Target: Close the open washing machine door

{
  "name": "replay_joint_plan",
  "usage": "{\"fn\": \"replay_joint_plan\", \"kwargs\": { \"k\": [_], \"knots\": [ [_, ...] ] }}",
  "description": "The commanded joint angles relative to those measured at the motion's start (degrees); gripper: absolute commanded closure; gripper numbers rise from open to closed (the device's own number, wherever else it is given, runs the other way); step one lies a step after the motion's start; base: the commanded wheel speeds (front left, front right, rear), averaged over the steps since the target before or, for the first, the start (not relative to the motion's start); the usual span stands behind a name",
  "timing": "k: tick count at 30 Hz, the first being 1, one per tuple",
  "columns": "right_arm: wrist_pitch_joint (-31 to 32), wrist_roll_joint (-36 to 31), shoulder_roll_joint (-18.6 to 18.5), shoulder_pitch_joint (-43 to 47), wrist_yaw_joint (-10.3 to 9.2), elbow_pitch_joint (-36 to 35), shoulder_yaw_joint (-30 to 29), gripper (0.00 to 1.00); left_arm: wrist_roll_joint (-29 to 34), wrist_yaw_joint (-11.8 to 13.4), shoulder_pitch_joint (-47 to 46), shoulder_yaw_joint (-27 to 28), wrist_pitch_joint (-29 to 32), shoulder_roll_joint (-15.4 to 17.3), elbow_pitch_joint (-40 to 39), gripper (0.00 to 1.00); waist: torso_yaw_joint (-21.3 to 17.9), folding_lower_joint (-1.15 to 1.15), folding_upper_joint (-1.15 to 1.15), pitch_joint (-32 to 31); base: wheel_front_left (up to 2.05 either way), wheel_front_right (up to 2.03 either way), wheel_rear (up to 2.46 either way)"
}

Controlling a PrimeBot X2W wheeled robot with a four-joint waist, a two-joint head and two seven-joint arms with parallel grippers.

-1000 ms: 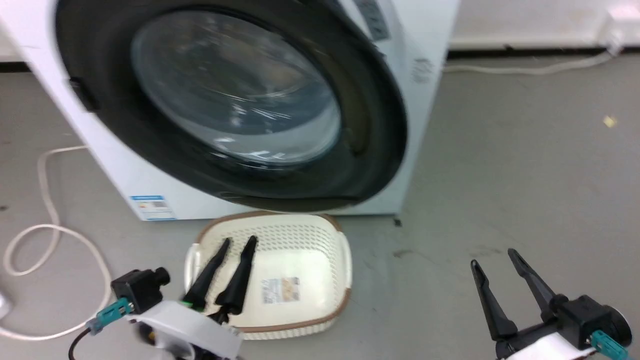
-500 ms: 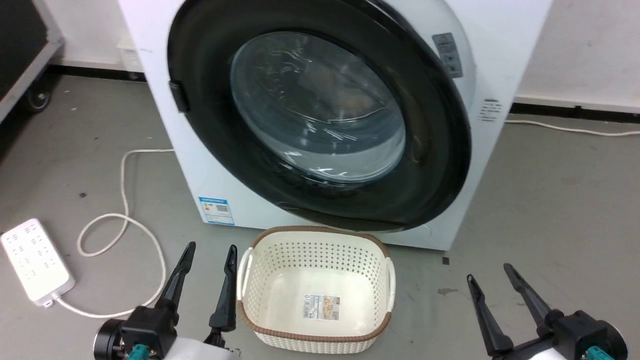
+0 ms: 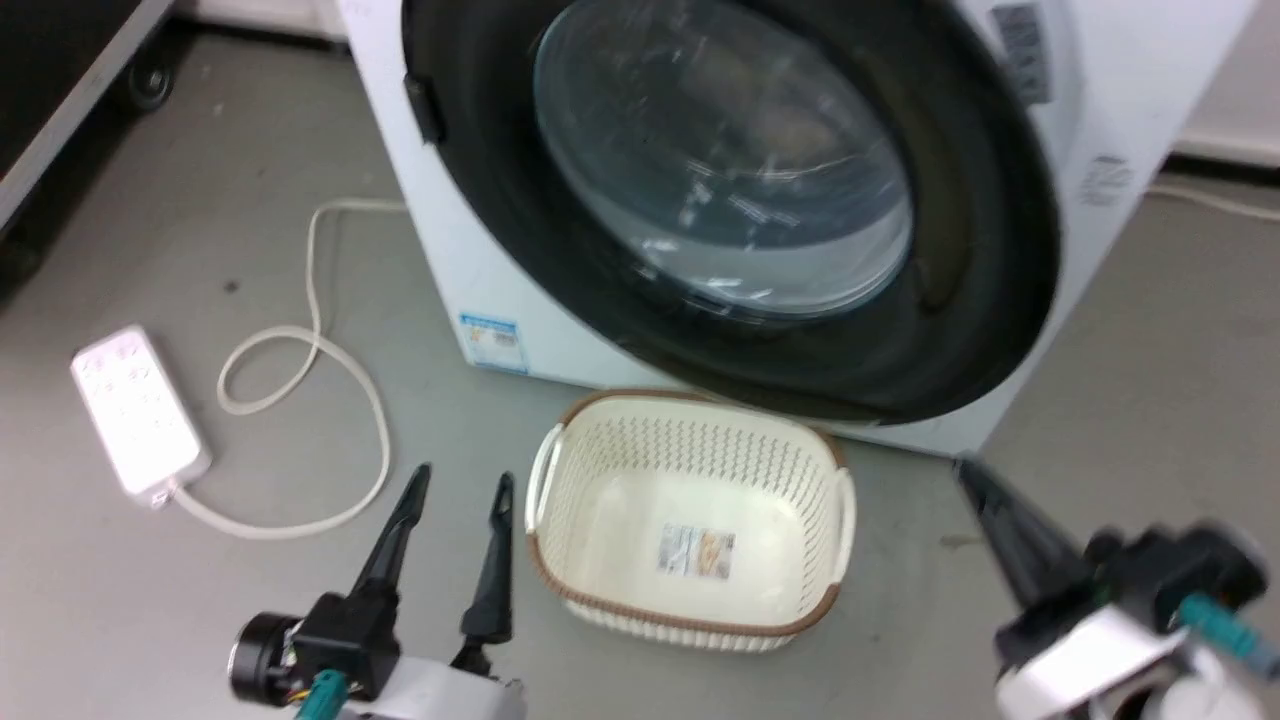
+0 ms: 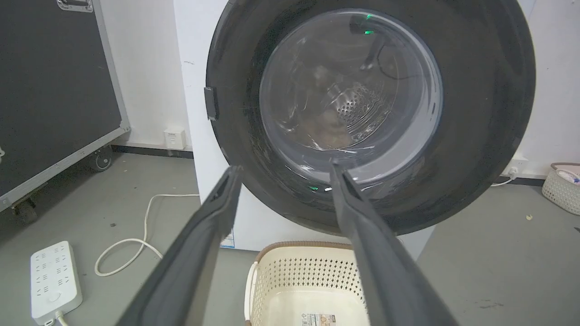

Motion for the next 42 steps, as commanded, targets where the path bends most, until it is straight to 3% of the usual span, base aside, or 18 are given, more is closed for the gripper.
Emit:
{"fn": "replay_joint_plan", "kwargs": {
  "k": [1,3,4,5,6,10,18,25,32,38,39,40,42],
  "knots": [
    [1.2,1.9,-3.8,-4.4,0.05,-0.5,1.6,1.00,0.7,-0.3,-1.7,-0.6,-0.3,-0.8,0.2,0.00,3.3,-0.01,0.00,4.2,0.00,0.00,0.00],
    [2.5,4.2,-7.3,-8.0,0.05,-0.2,3.0,1.00,0.8,-0.3,-2.5,-1.0,-0.3,-1.2,0.2,0.00,4.5,-0.01,0.00,6.1,0.00,0.00,0.00],
    [2.5,4.2,-7.3,-8.0,0.05,-0.2,3.0,1.00,0.8,-0.3,-2.5,-1.0,-0.3,-1.2,0.2,0.00,4.5,-0.01,0.00,6.1,0.00,0.00,0.00],
    [3.9,6.7,-10.7,-11.7,0.05,0.3,4.5,1.00,0.8,-0.2,-3.1,-1.4,-0.3,-1.6,0.2,0.00,5.6,-0.01,0.00,7.8,0.00,0.00,0.00],
    [3.9,6.7,-10.7,-11.7,0.05,0.3,4.5,1.00,0.8,-0.2,-3.1,-1.4,-0.3,-1.6,0.2,0.00,5.6,-0.01,0.00,7.8,0.00,0.00,0.00],
    [7.0,13.3,-18.7,-20.7,0.05,3.6,6.4,1.00,0.7,-0.6,-5.1,-2.7,-0.3,-2.0,0.6,0.00,8.3,-0.01,0.00,10.9,0.00,0.00,0.00],
    [8.8,18.9,-24.6,-29.8,0.05,11.3,7.0,1.00,-1.4,0.5,-7.3,-4.7,-0.3,-2.2,0.5,0.00,10.9,-0.01,0.00,13.5,0.00,0.00,0.00],
    [10.3,20.3,-25.7,-38.7,0.05,20.1,5.7,1.00,-2.6,1.7,-8.6,-5.5,-0.3,-2.2,-0.2,0.00,12.0,-0.01,0.00,15.6,0.00,0.00,0.00],
    [11.6,20.2,-23.9,-46.8,0.05,28.9,2.9,1.00,-3.5,2.7,-9.7,-6.2,-0.3,-2.2,-0.5,0.00,12.6,-0.01,0.00,16.5,0.00,0.00,0.00],
    [9.6,19.8,-21.8,-47.7,0.05,31.8,4.3,1.00,-3.8,3.3,-9.6,-5.9,-0.3,-2.2,-0.2,0.00,11.6,-0.01,0.00,14.9,0.00,0.00,0.00],
    [8.9,19.9,-21.3,-47.3,0.05,31.8,4.9,0.66,-3.9,3.2,-9.5,-5.7,-0.3,-2.2,0.1,0.00,11.2,-0.01,0.00,14.4,0.00,0.00,0.00],
    [8.0,20.0,-20.9,-46.7,0.05,31.9,5.2,0.00,-4.1,3.2,-9.4,-5.4,-0.3,-2.2,0.3,0.00,10.8,-0.01,0.00,13.7,0.00,0.00,0.00],
    [6.2,20.1,-19.9,-45.0,0.05,31.9,6.2,0.00,-4.8,3.0,-9.0,-4.7,-0.3,-2.2,0.8,0.00,9.7,-0.01,0.00,12.0,0.00,0.00,0.00]
  ]
}}
